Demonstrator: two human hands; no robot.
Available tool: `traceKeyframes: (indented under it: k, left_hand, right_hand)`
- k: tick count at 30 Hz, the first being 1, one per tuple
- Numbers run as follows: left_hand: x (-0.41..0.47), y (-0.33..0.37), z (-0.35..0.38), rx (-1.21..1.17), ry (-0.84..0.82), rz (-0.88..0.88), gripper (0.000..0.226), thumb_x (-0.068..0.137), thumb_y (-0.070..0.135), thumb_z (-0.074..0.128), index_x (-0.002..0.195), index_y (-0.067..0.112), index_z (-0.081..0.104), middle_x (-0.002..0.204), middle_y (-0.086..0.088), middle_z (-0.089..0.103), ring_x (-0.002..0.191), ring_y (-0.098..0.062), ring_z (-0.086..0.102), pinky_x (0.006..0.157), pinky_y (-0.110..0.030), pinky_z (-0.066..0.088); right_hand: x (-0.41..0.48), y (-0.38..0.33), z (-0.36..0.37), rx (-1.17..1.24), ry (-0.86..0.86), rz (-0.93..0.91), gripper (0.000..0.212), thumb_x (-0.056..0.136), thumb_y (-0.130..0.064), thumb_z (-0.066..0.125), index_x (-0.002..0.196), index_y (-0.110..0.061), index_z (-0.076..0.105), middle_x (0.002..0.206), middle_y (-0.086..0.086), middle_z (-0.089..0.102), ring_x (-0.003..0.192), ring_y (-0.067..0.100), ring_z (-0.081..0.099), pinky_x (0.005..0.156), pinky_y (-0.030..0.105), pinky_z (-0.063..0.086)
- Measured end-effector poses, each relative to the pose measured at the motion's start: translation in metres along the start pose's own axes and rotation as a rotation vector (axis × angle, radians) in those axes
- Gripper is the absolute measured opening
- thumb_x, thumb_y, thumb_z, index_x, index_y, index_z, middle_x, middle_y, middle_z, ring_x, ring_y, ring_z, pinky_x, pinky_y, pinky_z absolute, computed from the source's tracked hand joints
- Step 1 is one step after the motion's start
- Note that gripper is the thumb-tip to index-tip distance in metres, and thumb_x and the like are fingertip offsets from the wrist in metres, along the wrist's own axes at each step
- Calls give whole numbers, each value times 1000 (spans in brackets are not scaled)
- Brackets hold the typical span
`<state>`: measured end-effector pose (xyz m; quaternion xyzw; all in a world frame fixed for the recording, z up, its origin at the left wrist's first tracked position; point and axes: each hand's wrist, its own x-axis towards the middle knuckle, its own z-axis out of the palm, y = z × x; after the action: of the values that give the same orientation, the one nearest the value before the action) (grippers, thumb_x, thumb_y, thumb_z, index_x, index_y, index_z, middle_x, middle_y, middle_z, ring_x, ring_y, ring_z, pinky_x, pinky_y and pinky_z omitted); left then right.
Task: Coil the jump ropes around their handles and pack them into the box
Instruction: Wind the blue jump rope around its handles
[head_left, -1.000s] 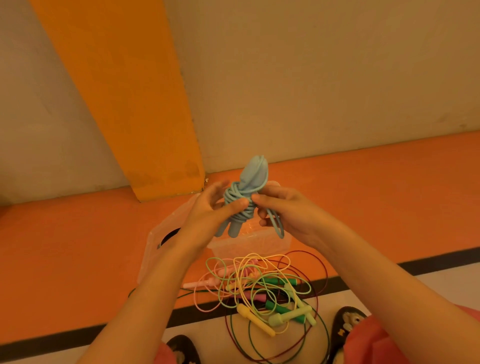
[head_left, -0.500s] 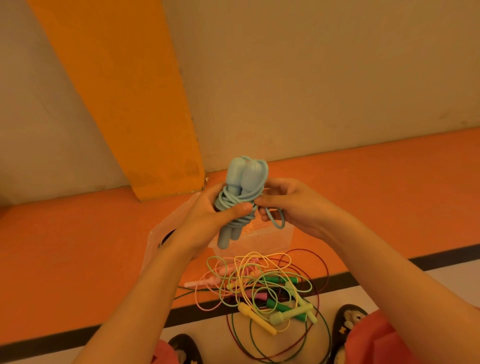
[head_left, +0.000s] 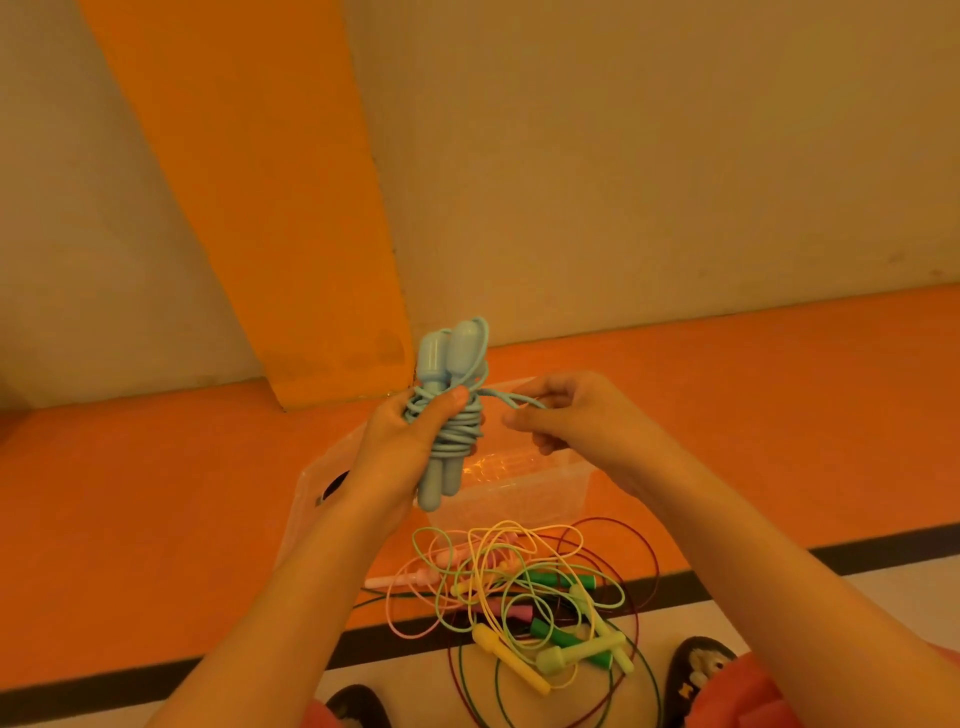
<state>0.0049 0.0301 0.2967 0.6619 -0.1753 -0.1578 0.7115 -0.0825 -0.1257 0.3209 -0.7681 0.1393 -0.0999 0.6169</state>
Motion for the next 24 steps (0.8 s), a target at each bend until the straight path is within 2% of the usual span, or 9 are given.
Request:
traceKeyframes:
  k: [4,7,10,12,14,16,19,22,24]
  left_hand:
    - [-2,13,11,-154,-61,-27,35,74,30,62,96,4,65,76,-9,73,66,-18,68,56,-28,56]
    - [-4,20,17,-209,-89,-49,40,74,32,59,98,0,64,74,-10,71,59,-16,67,53,-25,54]
    - [-6,26,21,-229,-102,-61,27,88,27,53,89,4,66,71,-9,71,55,-14,65,52,-24,54]
    - [-7,29,23,-263,-100,-71,28,95,24,47,84,6,66,70,-9,70,55,-14,64,52,-24,54]
    - [-9,32,26,-289,-102,-77,29,96,23,45,83,7,65,69,-8,70,56,-13,64,52,-25,54]
    - [-13,32,30,-282,-121,-83,28,97,23,44,85,7,64,68,-6,70,57,-12,65,52,-25,54]
    - [-19,27,38,-258,-164,-118,28,95,24,45,89,6,65,70,-4,71,60,-11,67,53,-23,54]
    - [-24,22,44,-265,-181,-158,27,86,29,52,90,5,65,74,-5,70,63,-13,67,54,-25,54]
    - [-26,19,47,-301,-184,-172,25,87,27,52,91,6,64,75,-6,69,65,-14,67,54,-25,54]
  right_hand:
    - [-2,-7,-1,-183,144,-81,13,87,-18,67,88,-6,63,55,4,56,37,2,50,42,18,42]
    - [-5,-13,-6,-375,244,-152,16,85,-25,70,80,-13,61,59,6,61,38,4,51,47,27,44]
    - [-9,-18,-17,-383,229,-124,12,83,-26,72,82,-16,66,60,3,63,41,4,54,45,21,45]
    - [-12,-24,-22,-238,172,-99,12,83,-17,72,92,-11,68,63,3,64,43,1,57,45,15,47]
    - [-15,-29,-26,56,119,-90,22,84,-6,68,105,-6,65,71,5,65,51,3,61,52,15,52]
    - [-17,-32,-27,271,121,-115,27,84,0,65,110,-7,63,78,9,65,57,5,63,58,15,53]
    - [-18,-30,-23,373,160,-168,24,86,-2,62,104,-17,66,87,8,61,65,5,58,63,14,50]
    - [-18,-26,-16,443,123,-202,26,86,-10,62,106,-26,66,100,3,64,90,10,59,77,17,51]
    - [-17,-25,-11,519,79,-235,29,82,-14,62,108,-25,65,101,3,69,99,13,63,86,23,53]
